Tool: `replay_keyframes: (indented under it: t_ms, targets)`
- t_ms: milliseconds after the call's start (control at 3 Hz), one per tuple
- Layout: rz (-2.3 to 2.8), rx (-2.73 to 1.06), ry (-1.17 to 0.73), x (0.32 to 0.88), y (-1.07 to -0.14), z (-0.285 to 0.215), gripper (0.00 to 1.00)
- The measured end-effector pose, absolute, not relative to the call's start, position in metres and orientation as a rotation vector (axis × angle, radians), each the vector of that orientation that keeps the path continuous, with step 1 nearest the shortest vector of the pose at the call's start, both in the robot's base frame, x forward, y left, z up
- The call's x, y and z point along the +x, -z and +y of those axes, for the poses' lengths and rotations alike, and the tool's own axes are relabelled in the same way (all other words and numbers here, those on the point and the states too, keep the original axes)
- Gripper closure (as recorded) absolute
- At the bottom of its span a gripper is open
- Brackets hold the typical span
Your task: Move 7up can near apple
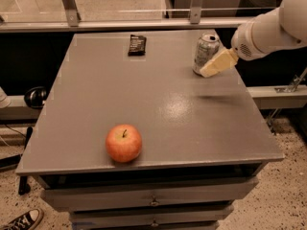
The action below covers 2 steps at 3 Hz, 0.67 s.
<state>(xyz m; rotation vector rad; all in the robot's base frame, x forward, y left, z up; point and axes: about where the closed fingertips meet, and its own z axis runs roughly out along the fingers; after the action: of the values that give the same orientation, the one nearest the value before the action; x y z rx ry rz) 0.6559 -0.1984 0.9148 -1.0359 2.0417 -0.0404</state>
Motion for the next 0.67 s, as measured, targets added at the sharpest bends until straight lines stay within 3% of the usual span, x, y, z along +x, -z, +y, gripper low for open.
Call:
replay_keyframes:
  t_ms: [667]
  targets:
    - [1.945,-0.858,-0.234,0.689,-0.900,-0.188,0.00]
